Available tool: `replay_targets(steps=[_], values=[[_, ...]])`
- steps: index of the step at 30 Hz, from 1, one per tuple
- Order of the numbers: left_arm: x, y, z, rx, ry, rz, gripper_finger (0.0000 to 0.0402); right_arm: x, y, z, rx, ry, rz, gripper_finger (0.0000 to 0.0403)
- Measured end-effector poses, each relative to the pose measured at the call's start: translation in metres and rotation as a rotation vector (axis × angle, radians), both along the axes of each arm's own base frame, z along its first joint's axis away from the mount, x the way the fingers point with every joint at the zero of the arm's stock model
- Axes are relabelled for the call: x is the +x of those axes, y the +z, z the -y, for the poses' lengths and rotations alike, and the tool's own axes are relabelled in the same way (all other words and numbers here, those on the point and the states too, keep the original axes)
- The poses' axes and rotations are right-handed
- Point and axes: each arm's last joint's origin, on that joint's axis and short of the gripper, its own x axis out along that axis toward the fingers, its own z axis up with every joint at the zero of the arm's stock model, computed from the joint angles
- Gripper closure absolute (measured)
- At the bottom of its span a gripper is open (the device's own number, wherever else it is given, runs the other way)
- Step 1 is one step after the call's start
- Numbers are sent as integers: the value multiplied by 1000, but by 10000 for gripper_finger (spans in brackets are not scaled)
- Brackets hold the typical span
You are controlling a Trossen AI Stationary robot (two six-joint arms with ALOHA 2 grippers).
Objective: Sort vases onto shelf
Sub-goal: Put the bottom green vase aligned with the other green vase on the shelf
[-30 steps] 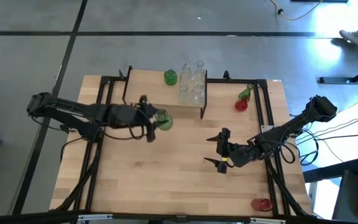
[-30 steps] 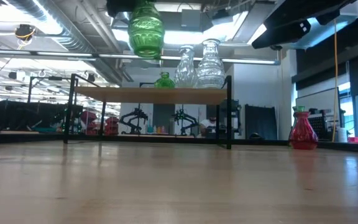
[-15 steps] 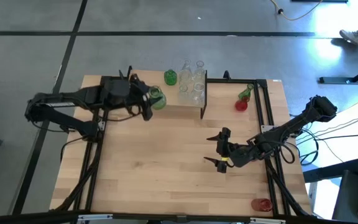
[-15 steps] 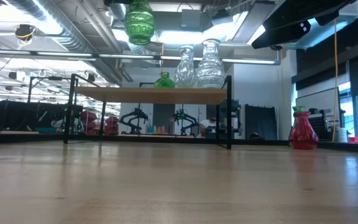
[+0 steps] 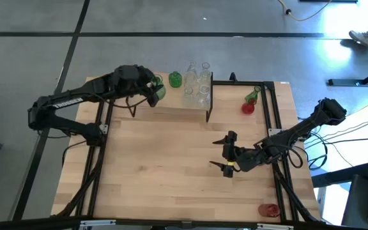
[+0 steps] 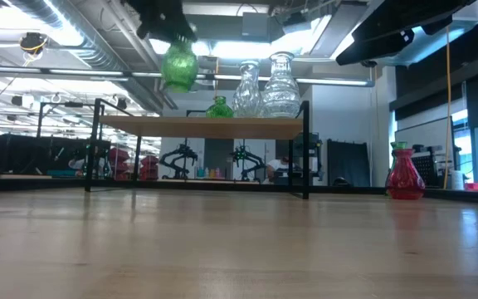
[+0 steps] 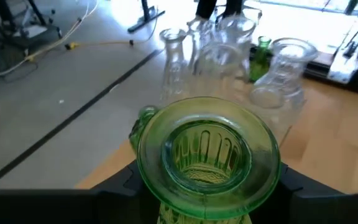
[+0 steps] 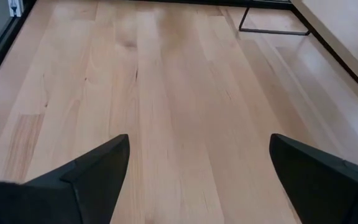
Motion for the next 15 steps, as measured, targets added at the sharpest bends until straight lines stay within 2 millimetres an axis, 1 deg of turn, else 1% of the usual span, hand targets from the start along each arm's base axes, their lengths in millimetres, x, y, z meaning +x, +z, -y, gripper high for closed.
replay_targets(steps=[3,6,15], values=[[1,-9,-11,-33,12,-34,231,0,0,0,-3,2,-1,32],[6,-13,-20,-47,4,-20,231,0,0,0,-3,2,0,32],[24,-25,-37,-53,2,-6,231,0,0,0,-3,2,0,32]])
